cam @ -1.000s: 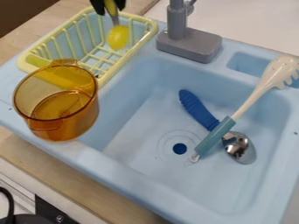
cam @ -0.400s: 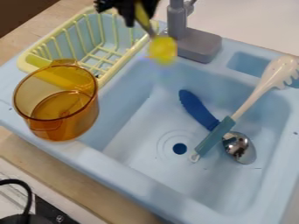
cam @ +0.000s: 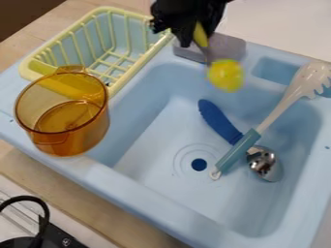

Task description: Put the yellow spoon in the left side of the sink

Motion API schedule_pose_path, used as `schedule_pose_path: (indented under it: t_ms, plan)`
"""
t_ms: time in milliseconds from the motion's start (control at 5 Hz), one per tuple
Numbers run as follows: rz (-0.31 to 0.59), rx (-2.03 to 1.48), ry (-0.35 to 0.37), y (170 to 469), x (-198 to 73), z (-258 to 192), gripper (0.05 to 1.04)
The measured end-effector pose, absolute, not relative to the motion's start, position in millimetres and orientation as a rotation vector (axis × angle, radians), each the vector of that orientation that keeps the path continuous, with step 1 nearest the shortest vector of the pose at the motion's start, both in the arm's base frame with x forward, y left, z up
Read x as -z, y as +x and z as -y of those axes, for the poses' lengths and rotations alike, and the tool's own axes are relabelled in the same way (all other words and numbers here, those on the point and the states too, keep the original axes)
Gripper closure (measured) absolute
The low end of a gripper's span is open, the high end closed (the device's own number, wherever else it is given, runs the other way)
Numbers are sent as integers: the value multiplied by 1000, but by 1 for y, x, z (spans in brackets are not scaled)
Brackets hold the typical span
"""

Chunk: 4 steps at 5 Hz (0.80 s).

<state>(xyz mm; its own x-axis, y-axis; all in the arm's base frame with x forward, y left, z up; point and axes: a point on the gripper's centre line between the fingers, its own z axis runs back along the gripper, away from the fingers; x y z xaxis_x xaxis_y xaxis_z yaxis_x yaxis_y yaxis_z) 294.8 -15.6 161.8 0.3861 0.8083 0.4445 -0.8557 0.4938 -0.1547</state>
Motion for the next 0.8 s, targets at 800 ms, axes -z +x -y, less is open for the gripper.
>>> schedule_pose_path:
  t_ms: [800]
  plan:
    - [526, -850, 115, 283, -148, 19, 757]
